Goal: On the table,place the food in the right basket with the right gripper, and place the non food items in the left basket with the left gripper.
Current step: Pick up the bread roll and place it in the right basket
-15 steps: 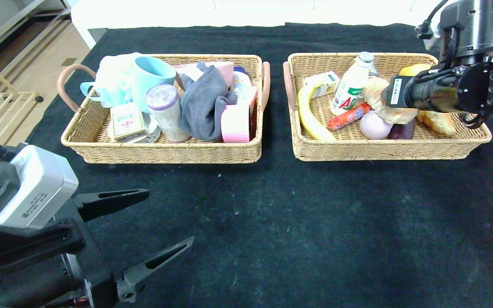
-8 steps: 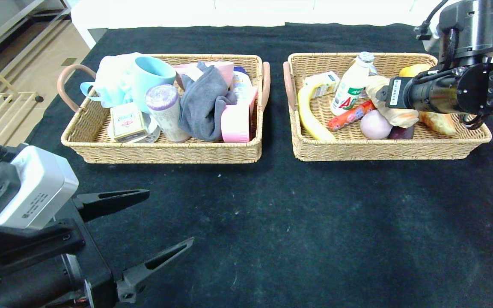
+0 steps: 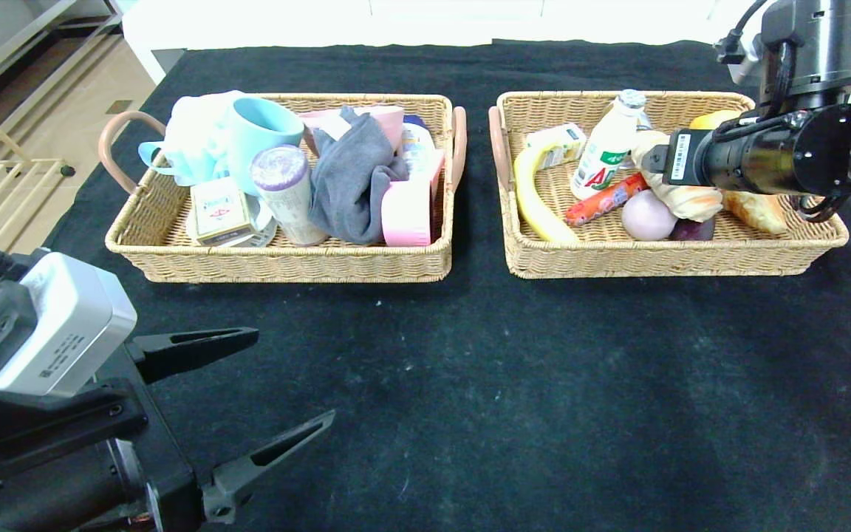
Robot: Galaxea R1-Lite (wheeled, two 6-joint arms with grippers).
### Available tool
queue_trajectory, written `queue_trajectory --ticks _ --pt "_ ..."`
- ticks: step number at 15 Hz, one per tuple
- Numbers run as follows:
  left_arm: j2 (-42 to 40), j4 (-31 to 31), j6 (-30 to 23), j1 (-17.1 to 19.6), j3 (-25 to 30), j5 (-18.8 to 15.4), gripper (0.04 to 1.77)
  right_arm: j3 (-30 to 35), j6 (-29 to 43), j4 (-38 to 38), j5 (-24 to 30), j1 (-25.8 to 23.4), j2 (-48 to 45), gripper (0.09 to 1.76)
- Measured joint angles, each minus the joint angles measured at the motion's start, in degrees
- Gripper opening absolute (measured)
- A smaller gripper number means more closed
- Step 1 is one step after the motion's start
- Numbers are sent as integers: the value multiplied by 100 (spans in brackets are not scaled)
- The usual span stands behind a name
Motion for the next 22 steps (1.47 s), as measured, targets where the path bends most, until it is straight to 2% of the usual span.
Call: queue_trajectory --ticks 5,10,14,18,22 --pt "0 -1 2 0 -4 2 172 557 -16 4 0 319 -444 167" --pt "35 -1 -11 4 -28 49 172 1709 -20 -16 24 617 -1319 169" --pt "18 -113 -80 37 -78 458 172 2555 -49 -24 512 697 -2208 170" --pt "-52 -375 -182 579 -72 705 172 3383 -245 17 1273 507 -3277 170" --pt "-557 -41 -168 940 -48 1015 172 3969 -405 386 1692 369 -4393 170"
